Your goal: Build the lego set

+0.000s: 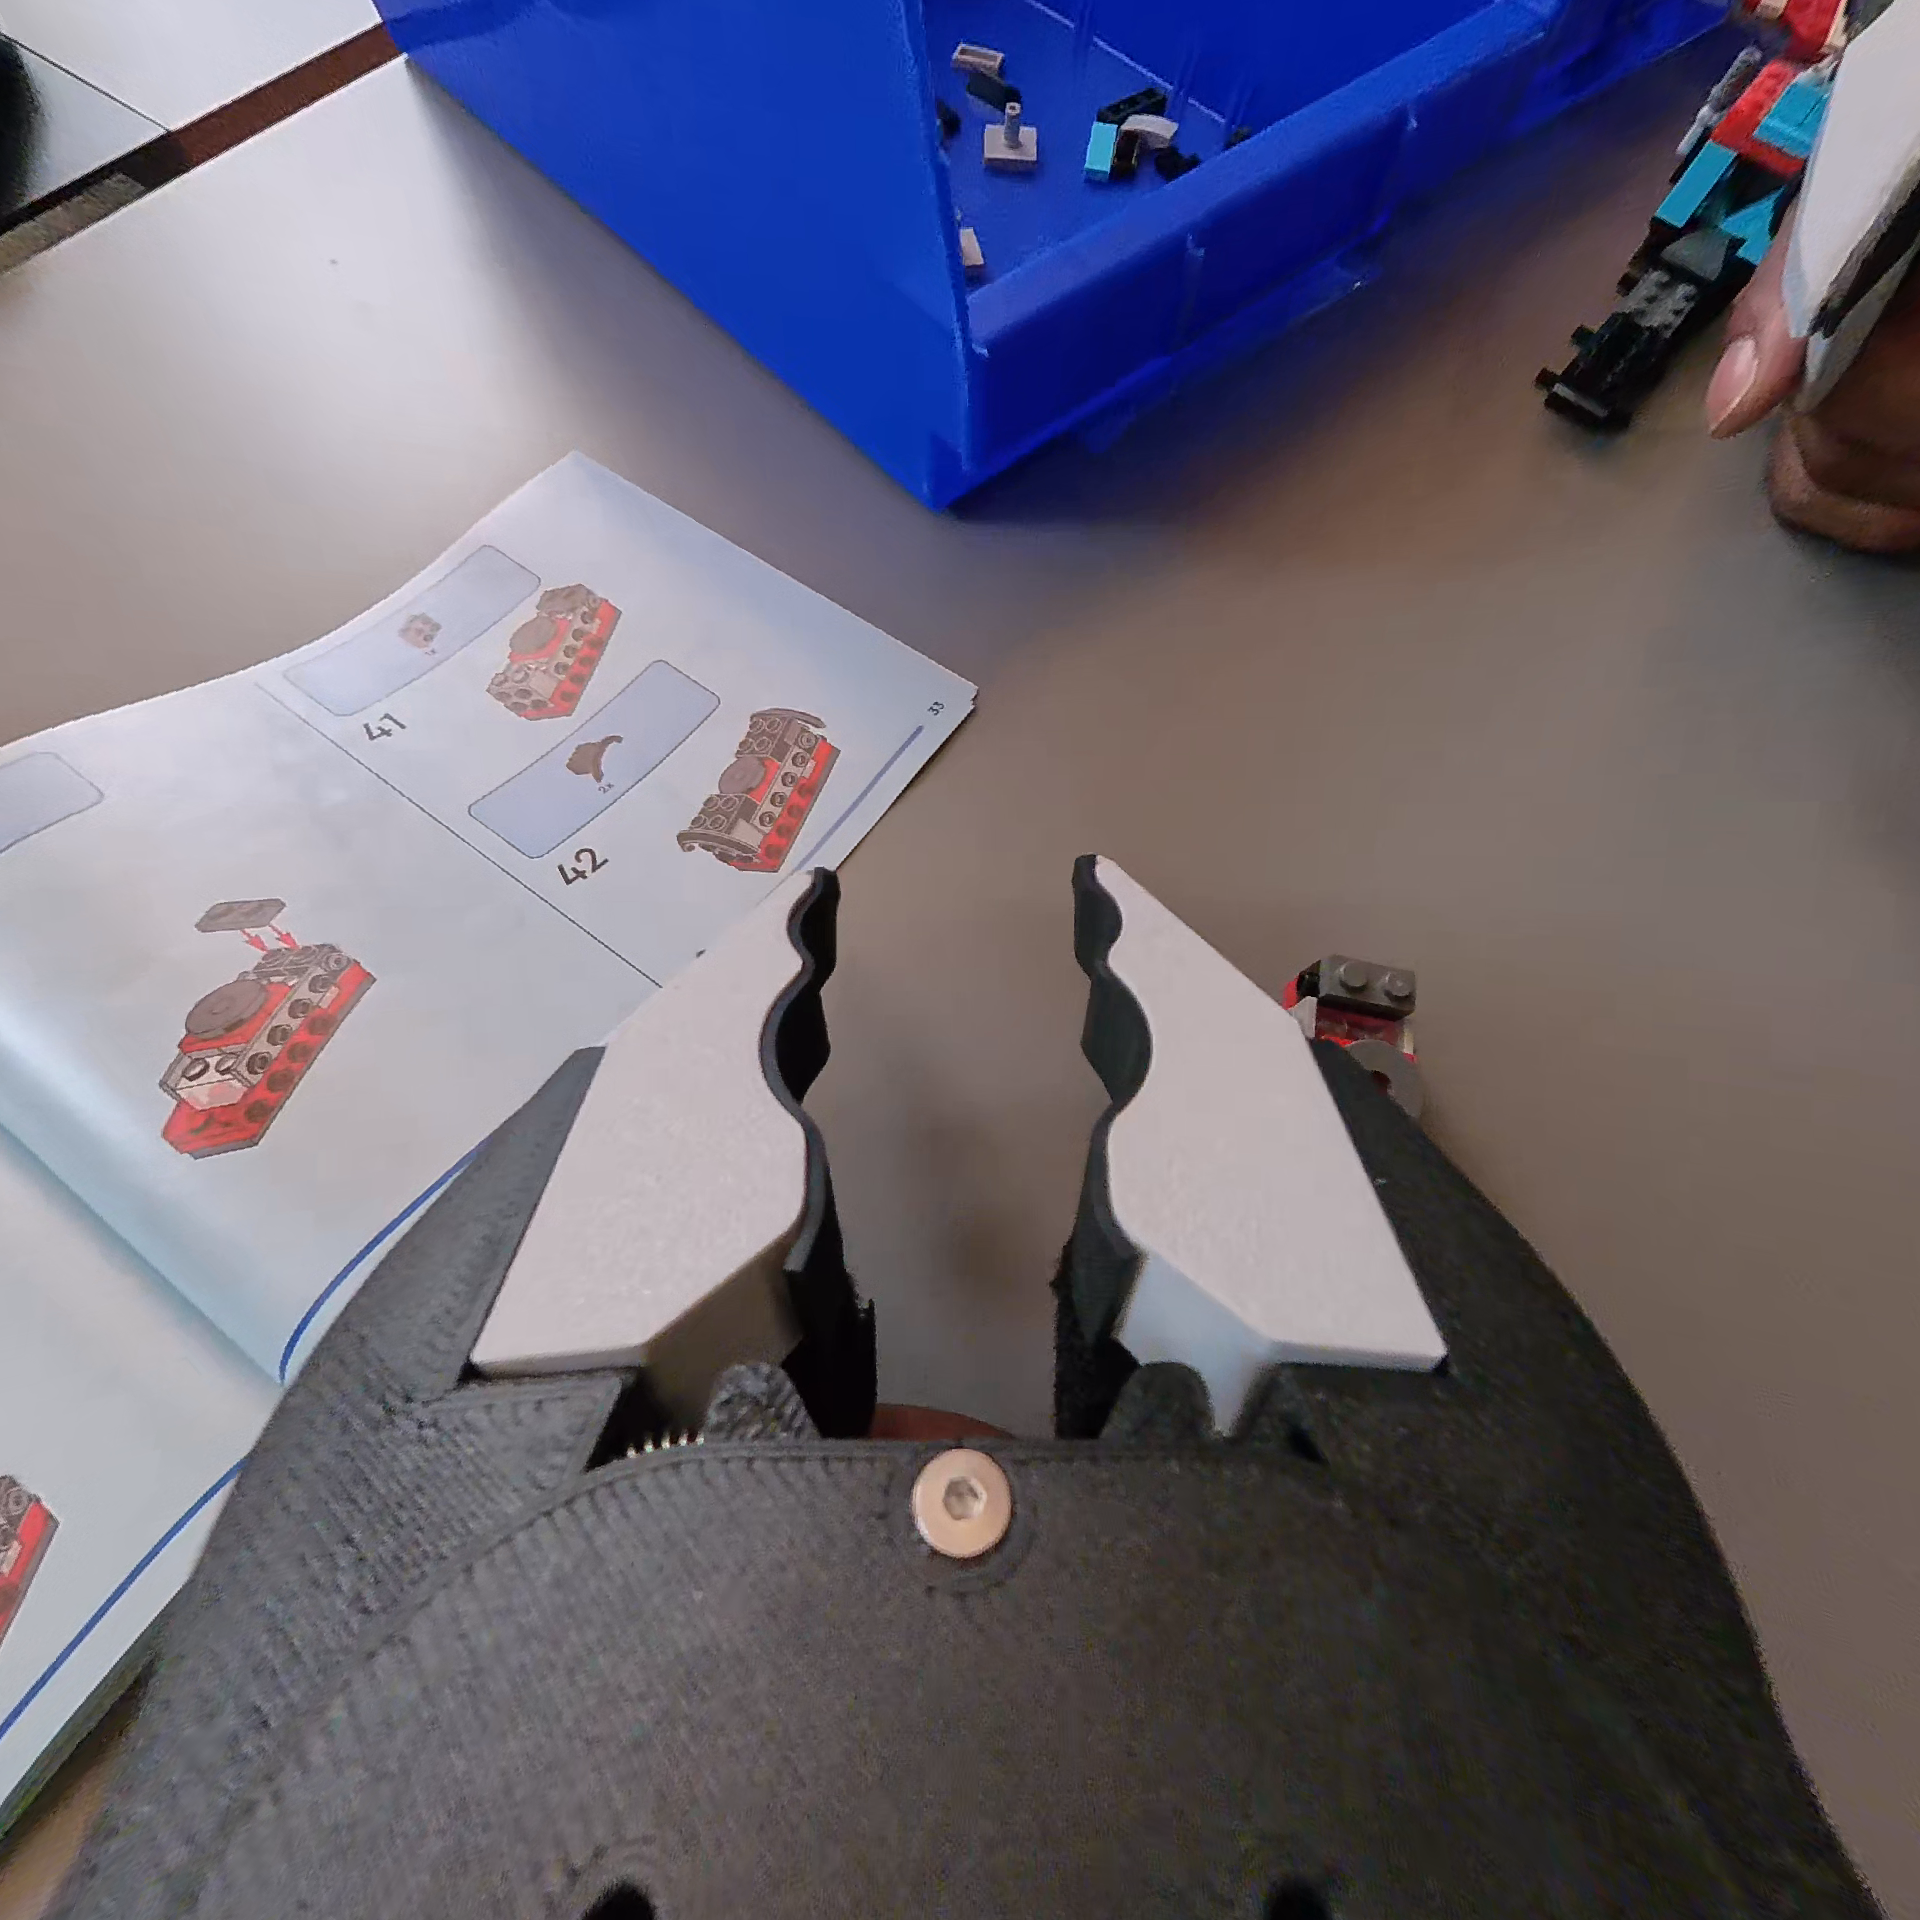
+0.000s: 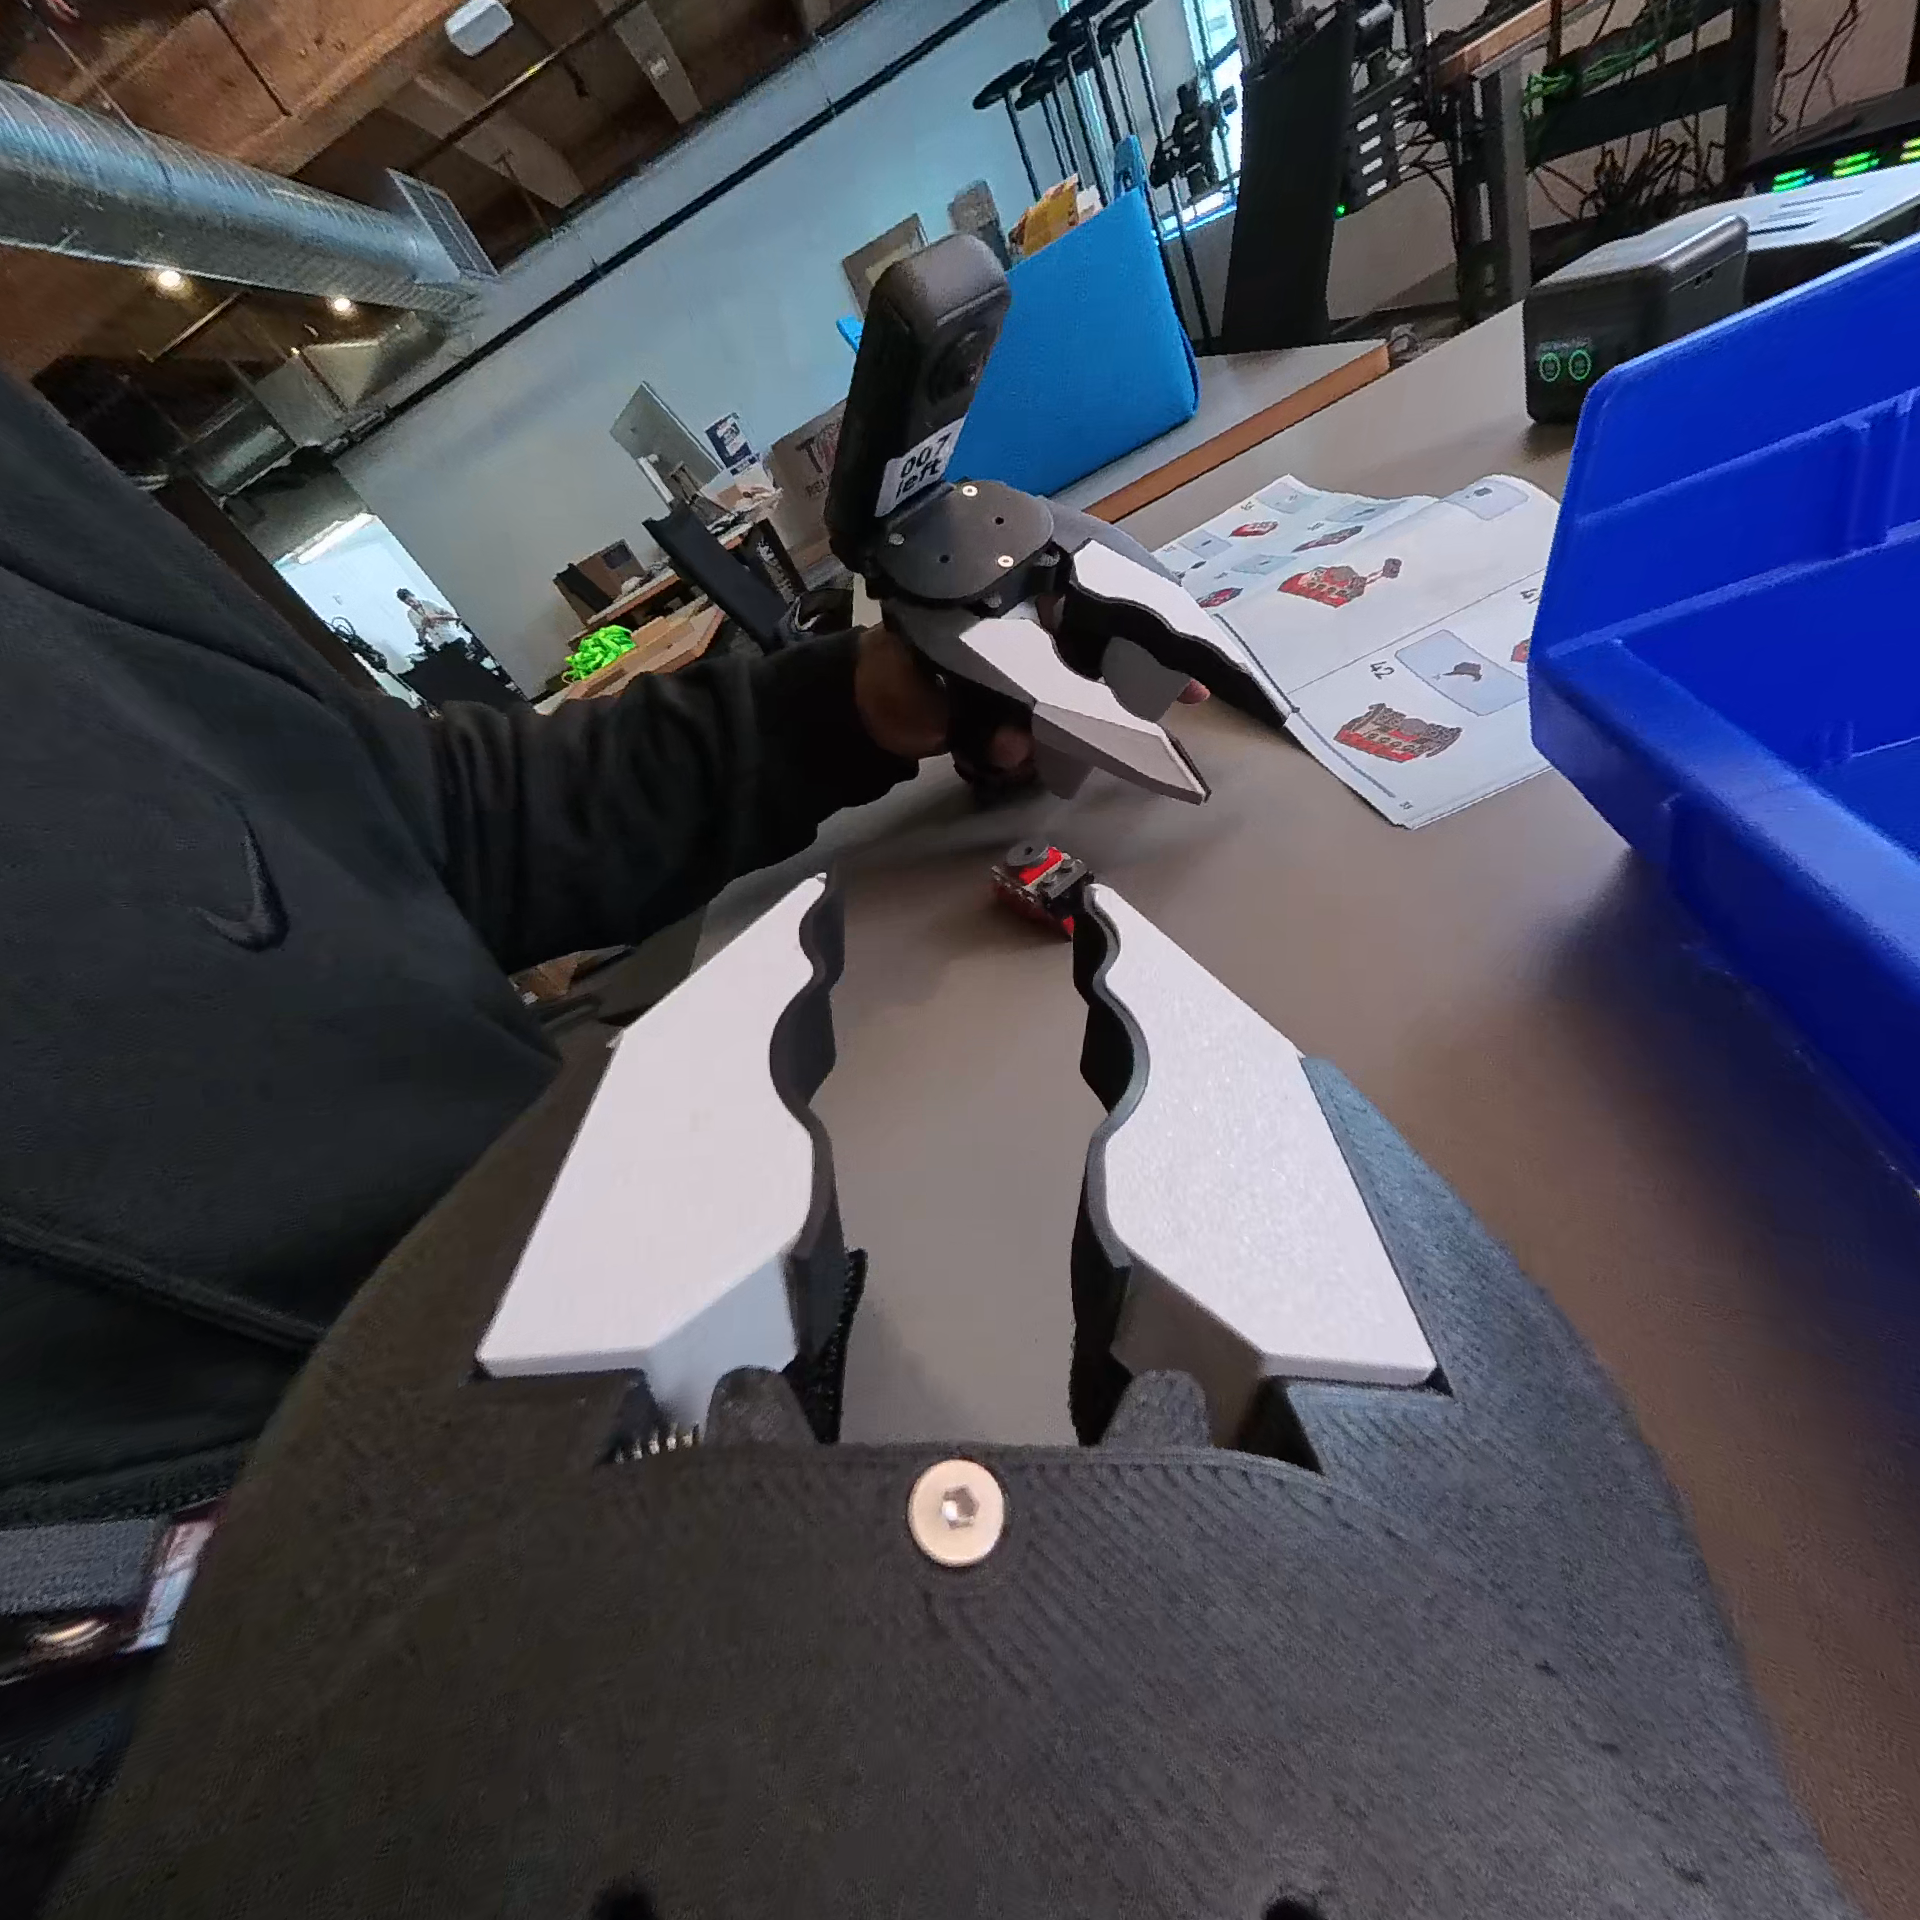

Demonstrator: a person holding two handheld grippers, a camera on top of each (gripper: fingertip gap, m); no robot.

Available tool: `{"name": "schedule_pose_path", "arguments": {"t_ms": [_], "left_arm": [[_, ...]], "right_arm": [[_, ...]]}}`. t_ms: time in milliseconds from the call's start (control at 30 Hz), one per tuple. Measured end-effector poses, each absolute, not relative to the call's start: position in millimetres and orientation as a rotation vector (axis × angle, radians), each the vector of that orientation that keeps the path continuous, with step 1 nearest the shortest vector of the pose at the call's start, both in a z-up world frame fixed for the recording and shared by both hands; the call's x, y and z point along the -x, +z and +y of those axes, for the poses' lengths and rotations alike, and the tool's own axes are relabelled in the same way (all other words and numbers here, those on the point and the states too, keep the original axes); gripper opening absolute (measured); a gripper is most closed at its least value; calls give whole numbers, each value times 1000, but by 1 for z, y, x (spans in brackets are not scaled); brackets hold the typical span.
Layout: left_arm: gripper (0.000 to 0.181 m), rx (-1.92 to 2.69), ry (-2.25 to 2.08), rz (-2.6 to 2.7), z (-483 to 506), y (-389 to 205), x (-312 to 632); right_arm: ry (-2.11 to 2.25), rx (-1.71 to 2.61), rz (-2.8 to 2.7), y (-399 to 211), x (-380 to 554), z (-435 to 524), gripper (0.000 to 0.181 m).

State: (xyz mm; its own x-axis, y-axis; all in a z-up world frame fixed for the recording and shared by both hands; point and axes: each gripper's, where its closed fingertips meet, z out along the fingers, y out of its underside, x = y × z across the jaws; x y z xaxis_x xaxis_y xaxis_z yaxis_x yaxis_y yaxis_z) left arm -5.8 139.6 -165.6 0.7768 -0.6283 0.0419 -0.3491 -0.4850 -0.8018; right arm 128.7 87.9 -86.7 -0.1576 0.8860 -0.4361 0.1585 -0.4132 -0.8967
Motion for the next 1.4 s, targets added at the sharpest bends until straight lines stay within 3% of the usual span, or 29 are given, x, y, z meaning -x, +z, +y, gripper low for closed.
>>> {"name": "schedule_pose_path", "arguments": {"t_ms": [600,967,1067,1200,1400], "left_arm": [[46,2119,-511,690,139,-162,6],[46,2004,-660,630,135,-141,8],[46,1967,-703,626,133,-135,8],[46,1933,-753,640,129,-130,6],[46,1878,-788,648,125,-122,5]], "right_arm": [[1651,1540,-1229,-89,-126,84,44],[1692,1500,-1242,-56,-159,71,41],[1452,1573,-1238,-40,-192,109,39],[816,1781,-1345,-33,-263,204,37],[33,2057,-1650,-96,-351,331,42]]}}
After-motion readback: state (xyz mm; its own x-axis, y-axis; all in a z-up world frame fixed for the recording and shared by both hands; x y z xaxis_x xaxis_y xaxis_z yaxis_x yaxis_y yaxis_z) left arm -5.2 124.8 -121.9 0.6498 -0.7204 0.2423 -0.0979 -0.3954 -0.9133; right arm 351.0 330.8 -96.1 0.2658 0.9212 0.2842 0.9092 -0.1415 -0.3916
